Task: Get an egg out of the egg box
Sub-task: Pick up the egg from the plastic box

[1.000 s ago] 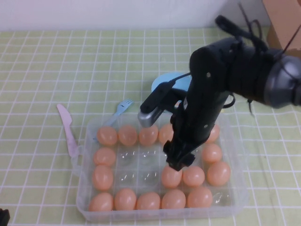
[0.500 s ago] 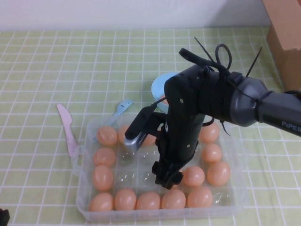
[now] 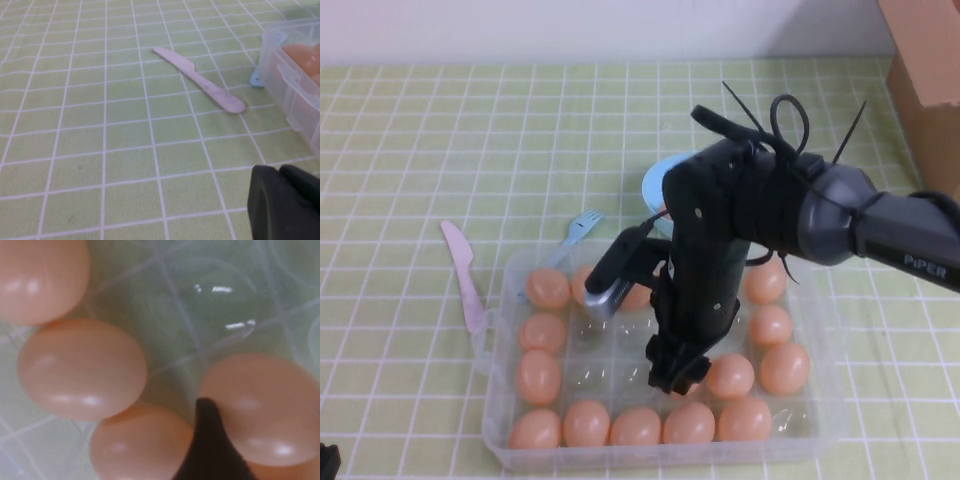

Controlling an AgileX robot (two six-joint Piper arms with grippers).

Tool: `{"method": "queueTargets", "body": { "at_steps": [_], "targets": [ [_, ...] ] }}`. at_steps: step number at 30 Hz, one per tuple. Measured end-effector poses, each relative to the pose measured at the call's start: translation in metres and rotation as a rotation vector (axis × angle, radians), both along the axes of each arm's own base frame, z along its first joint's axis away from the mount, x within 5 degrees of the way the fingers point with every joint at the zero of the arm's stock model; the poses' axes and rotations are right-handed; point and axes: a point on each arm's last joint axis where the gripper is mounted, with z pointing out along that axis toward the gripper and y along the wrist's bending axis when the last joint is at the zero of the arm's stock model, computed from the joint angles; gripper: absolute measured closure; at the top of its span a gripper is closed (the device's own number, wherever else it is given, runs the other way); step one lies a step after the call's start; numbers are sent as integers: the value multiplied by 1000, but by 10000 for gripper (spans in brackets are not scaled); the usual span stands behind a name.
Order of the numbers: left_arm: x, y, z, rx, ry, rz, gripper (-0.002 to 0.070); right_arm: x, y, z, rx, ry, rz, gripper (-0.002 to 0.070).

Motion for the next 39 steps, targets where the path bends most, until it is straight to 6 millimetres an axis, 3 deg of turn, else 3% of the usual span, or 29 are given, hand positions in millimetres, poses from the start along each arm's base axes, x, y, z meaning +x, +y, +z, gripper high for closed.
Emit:
{"method": "queueTargets", "body": {
  "at_steps": [2, 4, 7, 12, 15, 20, 25, 27, 31, 39],
  "targets": [
    [0, 0, 0, 0, 0, 0, 680, 2, 2, 9, 3, -2, -8, 303],
    [0, 0, 0, 0, 0, 0, 680, 6, 5, 24, 21, -29, -11, 451],
    [0, 0, 0, 0, 0, 0, 680, 13, 7, 53, 54, -120, -9, 533],
    [0, 0, 0, 0, 0, 0, 680, 40, -8, 93, 94, -262, -94, 568],
    [0, 0, 0, 0, 0, 0, 680, 52, -20, 101, 119, -273, -149, 568],
    [0, 0, 0, 0, 0, 0, 680, 47, -14, 93, 179, -174, -157, 485],
    [0, 0, 0, 0, 0, 0, 680, 24, -2, 56, 114, -56, -85, 281],
    [0, 0, 0, 0, 0, 0, 680, 16, -1, 43, 80, -20, -68, 241],
    [0, 0, 0, 0, 0, 0, 680, 5, 3, 32, 52, 13, -44, 216],
    [0, 0, 0, 0, 0, 0, 680, -6, 14, 30, 48, 15, -8, 211]
  ]
}}
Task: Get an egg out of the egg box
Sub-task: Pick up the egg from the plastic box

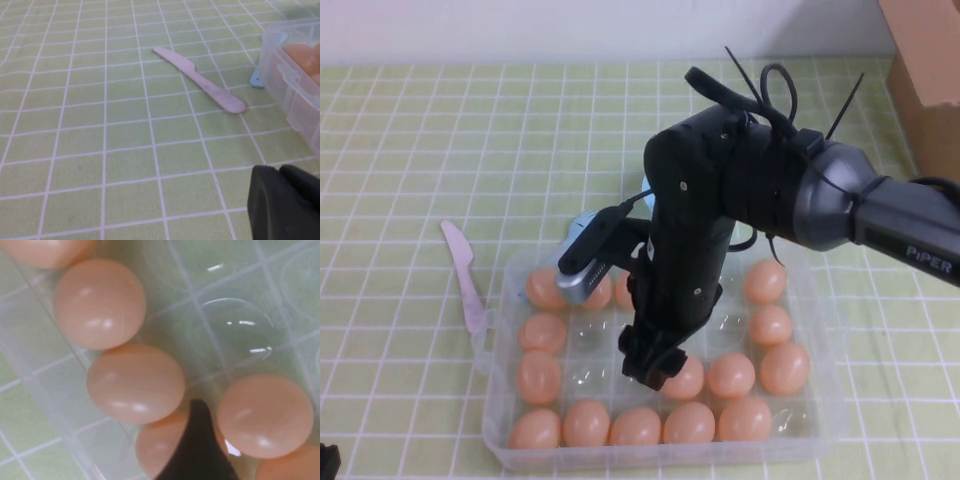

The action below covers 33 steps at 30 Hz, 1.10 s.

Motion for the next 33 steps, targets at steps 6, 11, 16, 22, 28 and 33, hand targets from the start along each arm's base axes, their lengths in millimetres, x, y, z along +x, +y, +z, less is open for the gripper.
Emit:
{"method": "queueTargets", "body": {
  "at_steps": [6, 11, 16, 22, 28, 33],
  "targets": [
    [0, 0, 0, 0, 0, 0, 680, 2, 2, -12, -37, 3, 10, 229],
    [0, 0, 0, 0, 0, 0, 680, 0, -3, -27, -85, 16, 16, 247],
    [0, 0, 0, 0, 0, 0, 680, -1, -5, -37, -91, 16, 15, 250],
    [0, 0, 0, 0, 0, 0, 680, 1, -4, -39, -68, -7, 10, 290],
    [0, 0, 0, 2, 0, 0, 680, 1, -4, -39, -70, -7, -3, 304],
    [0, 0, 0, 2, 0, 0, 680, 1, -7, -15, -46, -62, -15, 304]
  ]
}}
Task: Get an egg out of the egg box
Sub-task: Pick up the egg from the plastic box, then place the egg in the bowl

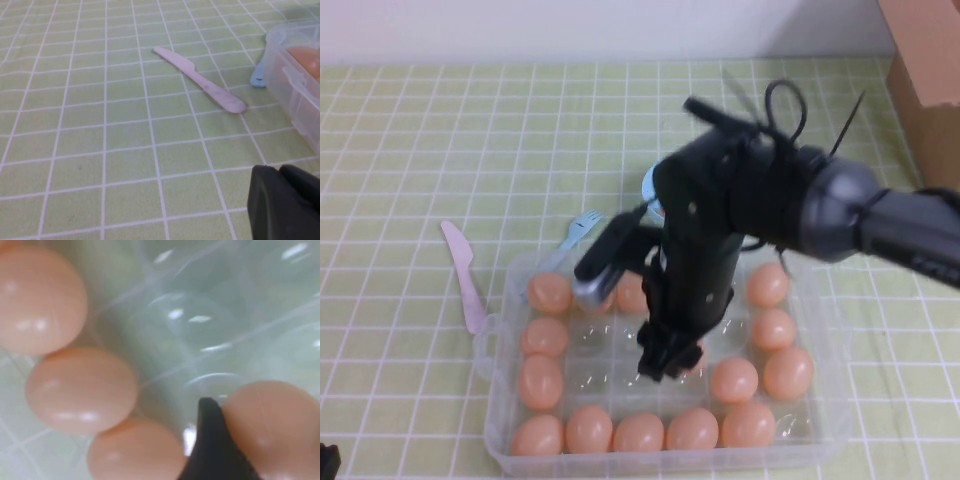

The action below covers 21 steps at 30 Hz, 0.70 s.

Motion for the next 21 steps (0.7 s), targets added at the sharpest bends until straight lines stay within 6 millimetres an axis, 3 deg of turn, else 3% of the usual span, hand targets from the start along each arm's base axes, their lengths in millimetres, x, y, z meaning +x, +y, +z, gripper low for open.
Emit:
{"method": "queueTargets", "body": {
  "at_steps": [6, 10, 14, 21],
  "targets": [
    [0, 0, 0, 0, 0, 0, 680, 22, -22, 60, 127, -144, -76, 304],
    [0, 0, 0, 0, 0, 0, 680, 53, -43, 75, 209, -262, -164, 304],
    [0, 0, 0, 0, 0, 0, 680, 83, -57, 67, 260, -356, -225, 304],
    [0, 0, 0, 2, 0, 0, 680, 123, -60, 24, 309, -425, -281, 304]
  ]
}}
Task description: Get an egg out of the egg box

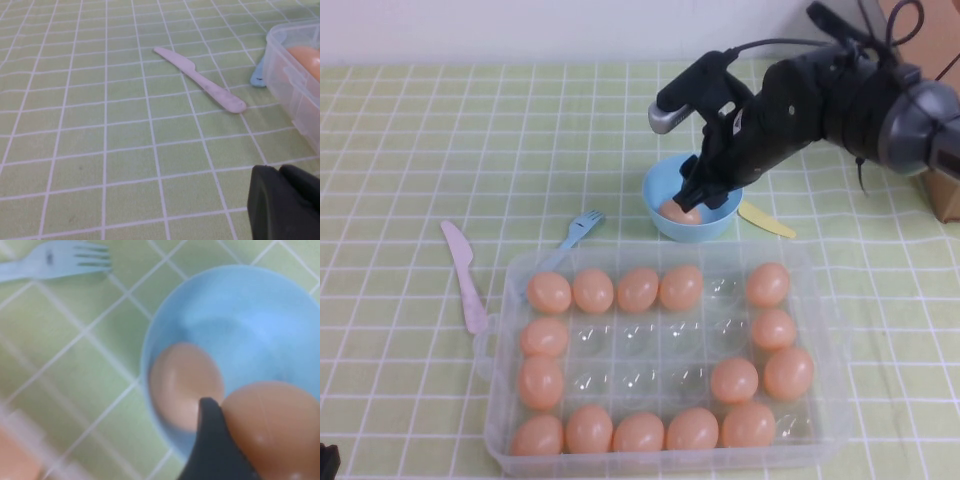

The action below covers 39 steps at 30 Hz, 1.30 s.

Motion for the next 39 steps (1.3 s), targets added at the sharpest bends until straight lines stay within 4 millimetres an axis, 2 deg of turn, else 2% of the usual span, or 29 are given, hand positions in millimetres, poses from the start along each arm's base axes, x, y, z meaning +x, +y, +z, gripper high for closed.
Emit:
{"method": "queueTargets", "body": {
  "at_steps": [6, 8, 11, 13, 15, 18, 21, 23, 26, 29, 35, 39],
  "targets": [
    [0, 0, 0, 0, 0, 0, 680, 18, 1, -22, 38, -51, -20, 304],
    [0, 0, 0, 0, 0, 0, 680, 21, 2, -27, 53, -64, -27, 265],
    [0, 0, 0, 0, 0, 0, 680, 24, 1, -27, 63, -75, -33, 166],
    [0, 0, 0, 0, 0, 0, 680, 24, 0, -26, 68, -71, -37, 138],
    [0, 0, 0, 0, 0, 0, 680, 24, 0, -26, 75, -56, -43, 143],
    [0, 0, 0, 0, 0, 0, 680, 18, -2, -15, 95, -34, -51, 253],
    [0, 0, 0, 0, 0, 0, 680, 7, -5, 10, 131, -53, -54, 507],
    [0, 0, 0, 0, 0, 0, 680, -8, -7, 26, 167, -80, -58, 607],
    [0, 0, 0, 0, 0, 0, 680, -34, -13, 36, 218, -110, -68, 666],
    [0, 0, 0, 0, 0, 0, 680, -64, -23, 45, 269, -152, -71, 685],
    [0, 0, 0, 0, 0, 0, 680, -137, -53, 81, 338, -307, -14, 691],
    [0, 0, 0, 0, 0, 0, 680, -179, -75, 106, 365, -345, 13, 691]
  ]
}}
